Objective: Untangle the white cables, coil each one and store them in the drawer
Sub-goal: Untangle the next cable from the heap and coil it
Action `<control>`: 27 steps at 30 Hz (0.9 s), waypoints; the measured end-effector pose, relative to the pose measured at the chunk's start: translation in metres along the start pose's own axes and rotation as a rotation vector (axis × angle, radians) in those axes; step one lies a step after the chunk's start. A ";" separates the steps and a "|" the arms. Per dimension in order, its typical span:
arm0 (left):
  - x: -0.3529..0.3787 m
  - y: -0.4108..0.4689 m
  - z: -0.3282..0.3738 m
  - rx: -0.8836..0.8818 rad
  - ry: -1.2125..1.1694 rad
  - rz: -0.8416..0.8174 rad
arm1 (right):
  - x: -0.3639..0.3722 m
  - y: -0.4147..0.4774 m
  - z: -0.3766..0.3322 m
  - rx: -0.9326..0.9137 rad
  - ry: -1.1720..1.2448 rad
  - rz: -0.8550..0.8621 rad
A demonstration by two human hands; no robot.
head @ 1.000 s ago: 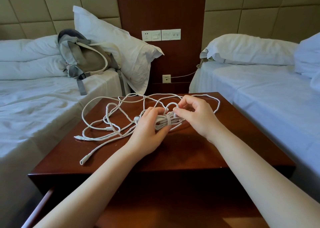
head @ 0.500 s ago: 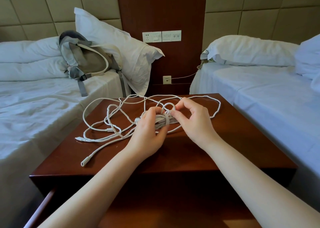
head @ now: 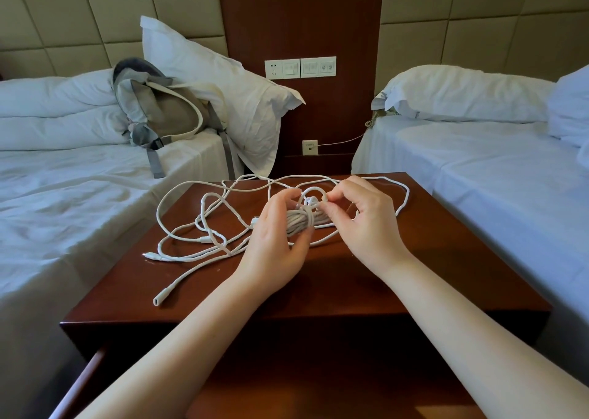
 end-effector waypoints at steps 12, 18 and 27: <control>0.003 0.001 0.000 0.083 0.075 -0.004 | -0.009 0.011 -0.005 0.074 -0.006 -0.268; 0.005 0.000 -0.002 0.064 0.154 -0.084 | -0.016 0.015 -0.003 0.112 -0.025 -0.384; 0.002 0.001 -0.002 0.064 0.096 -0.037 | -0.010 0.013 -0.012 -0.056 -0.210 -0.325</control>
Point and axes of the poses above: each hand's wrist, its own y-axis towards the middle knuckle, its own x-axis out of the palm, z = x × y, the point moved 2 cm from there along y, towards the middle knuckle
